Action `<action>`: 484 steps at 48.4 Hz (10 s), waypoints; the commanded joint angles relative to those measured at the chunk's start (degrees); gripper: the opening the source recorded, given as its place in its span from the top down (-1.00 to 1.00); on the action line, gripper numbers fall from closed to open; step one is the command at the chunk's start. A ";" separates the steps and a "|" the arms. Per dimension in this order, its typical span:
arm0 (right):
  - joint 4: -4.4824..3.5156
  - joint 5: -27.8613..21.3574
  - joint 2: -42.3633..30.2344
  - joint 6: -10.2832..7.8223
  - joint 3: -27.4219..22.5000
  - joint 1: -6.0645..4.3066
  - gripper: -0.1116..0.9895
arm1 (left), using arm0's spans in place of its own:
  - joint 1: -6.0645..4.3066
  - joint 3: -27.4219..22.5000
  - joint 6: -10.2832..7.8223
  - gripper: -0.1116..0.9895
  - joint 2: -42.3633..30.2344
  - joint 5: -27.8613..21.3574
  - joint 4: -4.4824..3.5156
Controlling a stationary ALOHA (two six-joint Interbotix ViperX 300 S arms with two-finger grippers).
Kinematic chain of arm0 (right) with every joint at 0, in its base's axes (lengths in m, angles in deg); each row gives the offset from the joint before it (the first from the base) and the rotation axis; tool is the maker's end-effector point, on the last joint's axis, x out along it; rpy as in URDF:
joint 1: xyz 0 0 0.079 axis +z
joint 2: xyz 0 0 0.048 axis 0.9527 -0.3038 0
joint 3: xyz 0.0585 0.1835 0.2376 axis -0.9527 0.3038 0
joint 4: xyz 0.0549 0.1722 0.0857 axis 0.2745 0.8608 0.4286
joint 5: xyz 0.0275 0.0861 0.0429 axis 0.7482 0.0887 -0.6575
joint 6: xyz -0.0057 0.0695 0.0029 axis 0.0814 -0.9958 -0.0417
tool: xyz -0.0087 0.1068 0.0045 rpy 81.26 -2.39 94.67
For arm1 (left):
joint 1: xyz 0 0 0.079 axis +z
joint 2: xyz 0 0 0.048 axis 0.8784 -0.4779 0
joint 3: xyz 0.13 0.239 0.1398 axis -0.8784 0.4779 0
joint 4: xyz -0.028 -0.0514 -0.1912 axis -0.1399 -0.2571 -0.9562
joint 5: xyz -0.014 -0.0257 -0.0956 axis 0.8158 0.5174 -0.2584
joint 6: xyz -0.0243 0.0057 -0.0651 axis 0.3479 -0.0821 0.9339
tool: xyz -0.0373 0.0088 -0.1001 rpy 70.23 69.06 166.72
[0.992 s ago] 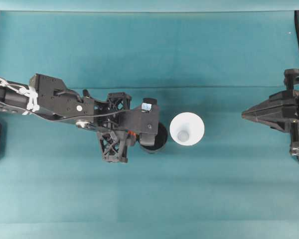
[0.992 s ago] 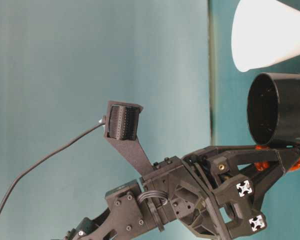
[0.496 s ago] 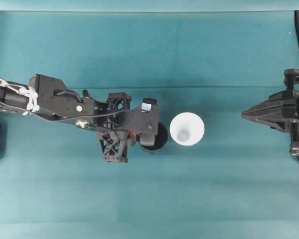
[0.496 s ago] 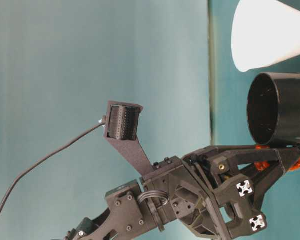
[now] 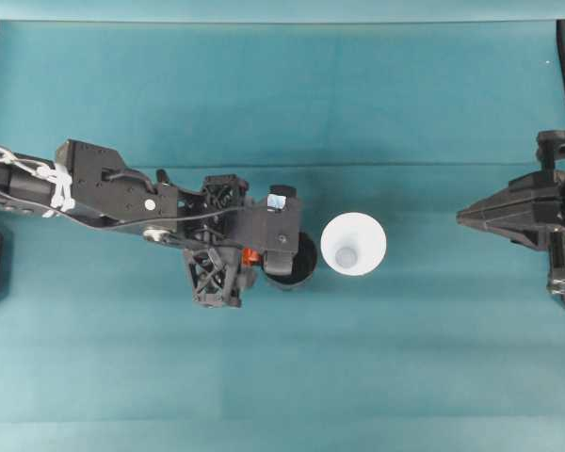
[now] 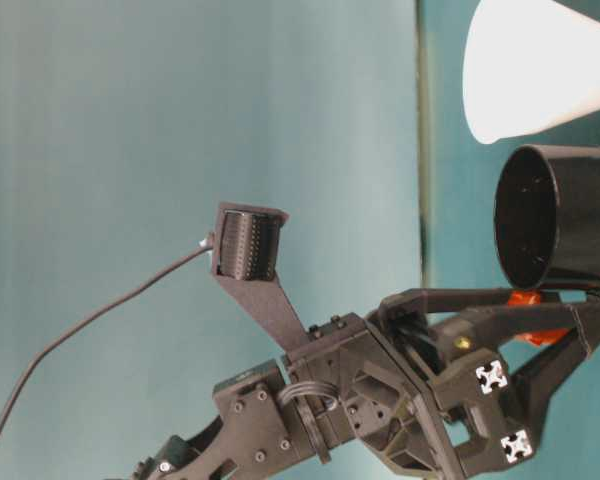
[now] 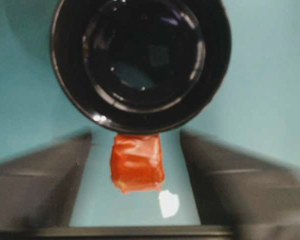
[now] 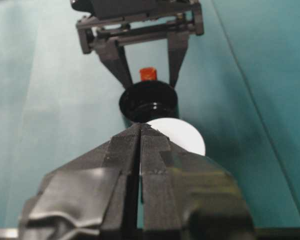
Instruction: Put the paper cup into the moved red handle cup holder.
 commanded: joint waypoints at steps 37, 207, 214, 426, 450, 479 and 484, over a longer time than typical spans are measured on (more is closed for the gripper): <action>0.35 -0.70 -0.26 -0.88 -0.26 -0.18 0.98 | -1.41 2.20 -0.09 -0.95 19.60 -11.43 0.09; 1.76 -47.02 -40.08 -15.03 -43.51 -7.82 0.99 | -1.76 11.69 3.16 -0.93 32.52 -7.82 0.09; 1.85 -44.38 -42.63 -14.85 -46.14 -7.21 0.99 | -1.85 11.51 3.25 -0.93 32.43 -7.82 0.26; -2.29 -35.86 -42.71 -2.11 -52.47 1.85 -0.79 | -2.11 14.24 5.36 -0.93 39.55 -7.82 0.09; -2.11 -33.13 -41.75 -2.29 -50.71 1.85 -0.79 | -2.11 14.24 5.36 -0.93 39.55 -7.73 0.09; -1.93 -33.13 -41.66 -2.29 -50.10 1.85 -0.79 | -2.11 14.24 5.45 -0.93 39.46 -7.82 0.09; -1.93 -33.13 -41.66 -2.37 -50.01 1.93 -0.79 | -2.11 14.33 5.36 -0.93 39.64 -7.82 0.09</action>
